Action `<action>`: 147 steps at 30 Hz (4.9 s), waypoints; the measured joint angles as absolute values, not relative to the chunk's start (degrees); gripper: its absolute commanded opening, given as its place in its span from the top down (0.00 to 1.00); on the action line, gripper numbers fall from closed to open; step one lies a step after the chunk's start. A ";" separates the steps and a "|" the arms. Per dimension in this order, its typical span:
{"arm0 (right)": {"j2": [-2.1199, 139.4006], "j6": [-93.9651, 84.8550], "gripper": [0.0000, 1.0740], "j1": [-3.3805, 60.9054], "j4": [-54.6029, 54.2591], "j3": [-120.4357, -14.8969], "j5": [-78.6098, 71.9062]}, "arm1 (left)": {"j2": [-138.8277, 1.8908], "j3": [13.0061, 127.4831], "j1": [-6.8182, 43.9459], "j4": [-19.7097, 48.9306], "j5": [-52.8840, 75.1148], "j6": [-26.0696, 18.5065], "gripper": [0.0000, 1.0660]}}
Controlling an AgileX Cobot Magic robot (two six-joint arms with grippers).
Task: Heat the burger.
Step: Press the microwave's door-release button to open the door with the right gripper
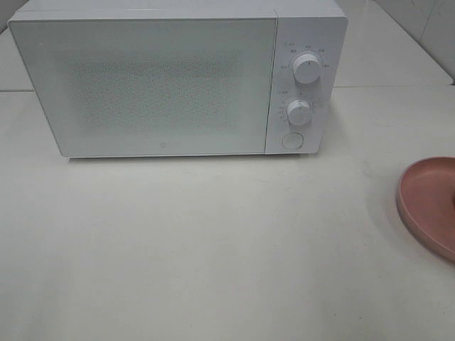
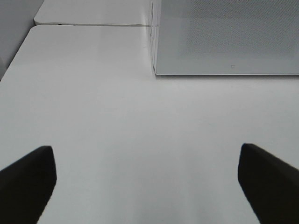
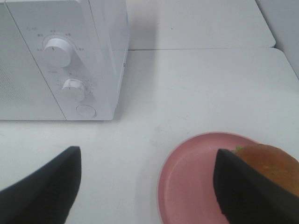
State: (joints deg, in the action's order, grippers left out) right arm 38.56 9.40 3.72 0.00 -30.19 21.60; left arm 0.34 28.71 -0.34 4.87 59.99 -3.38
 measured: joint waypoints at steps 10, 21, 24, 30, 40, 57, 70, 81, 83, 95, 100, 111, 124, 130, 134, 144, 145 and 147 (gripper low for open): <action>48.99 9.40 0.30 3.72 0.00 -29.74 7.10 | 0.34 28.71 -0.34 4.87 59.99 -3.38 0.08; 58.27 9.40 0.30 3.72 0.00 -22.40 -19.65 | 0.34 28.71 -0.34 4.87 59.99 -3.38 0.08; 60.62 9.40 0.30 3.72 0.00 -19.88 -27.27 | 0.34 28.71 -0.34 4.87 59.99 -3.38 0.08; 66.06 9.40 0.30 3.72 0.00 -15.24 -40.79 | 0.34 28.71 -0.34 4.87 59.99 -3.38 0.08; 78.04 8.42 0.30 6.19 -2.92 -12.15 -53.23 | 0.34 28.71 -0.34 4.87 59.99 -3.38 0.08; 90.58 -4.13 0.30 29.79 -31.11 -12.09 -67.72 | 0.34 28.71 -0.34 4.87 59.99 -3.38 0.08; 98.66 -4.18 0.30 39.71 -42.34 -17.19 -69.10 | 0.34 28.71 -0.34 4.87 59.99 -3.38 0.08; 103.76 -4.18 0.30 39.99 -42.69 -22.75 -69.04 | 0.34 28.71 -0.34 4.87 59.99 -3.38 0.08; 103.99 -4.13 0.30 39.99 -42.69 -23.20 -68.70 | 0.34 28.71 -0.34 4.87 59.99 -3.38 0.08; 104.05 10.26 0.32 39.99 -42.63 -23.61 -68.07 | 0.34 28.71 -0.34 4.87 59.99 -3.38 0.08; 104.05 28.19 0.43 39.99 -42.63 -23.61 -67.95 | 0.34 28.71 -0.34 4.87 59.99 -3.38 0.08; 104.05 59.36 0.82 39.99 -42.63 -23.61 -63.88 | 0.34 28.71 -0.34 4.87 59.99 -3.38 0.08; 104.05 77.81 1.00 39.99 -42.63 -23.61 -61.31 | 0.34 28.71 -0.34 4.87 59.99 -3.38 0.08; 104.62 78.84 1.00 39.99 -42.63 -25.55 -60.79 | 0.34 28.71 -0.34 4.87 59.99 -3.38 0.08; 106.46 79.13 1.00 39.99 -42.63 -28.25 -60.85 | 0.34 28.71 -0.34 4.87 59.99 -3.38 0.08; 112.99 81.65 1.00 39.71 -43.72 -34.55 -59.59 | 0.34 28.71 -0.34 4.87 59.99 -3.38 0.08; 112.99 81.65 1.00 39.71 -43.72 -34.55 -59.59 | 0.34 28.71 -0.34 4.87 59.99 -3.38 0.08; 114.31 81.93 1.00 38.73 -43.72 -36.10 -57.12 | 0.34 28.71 -0.34 4.87 59.99 -3.38 0.08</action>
State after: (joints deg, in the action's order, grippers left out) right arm 114.31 81.93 38.73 -43.72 -36.10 -57.12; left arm 0.34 28.71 -0.34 4.87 59.99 -3.38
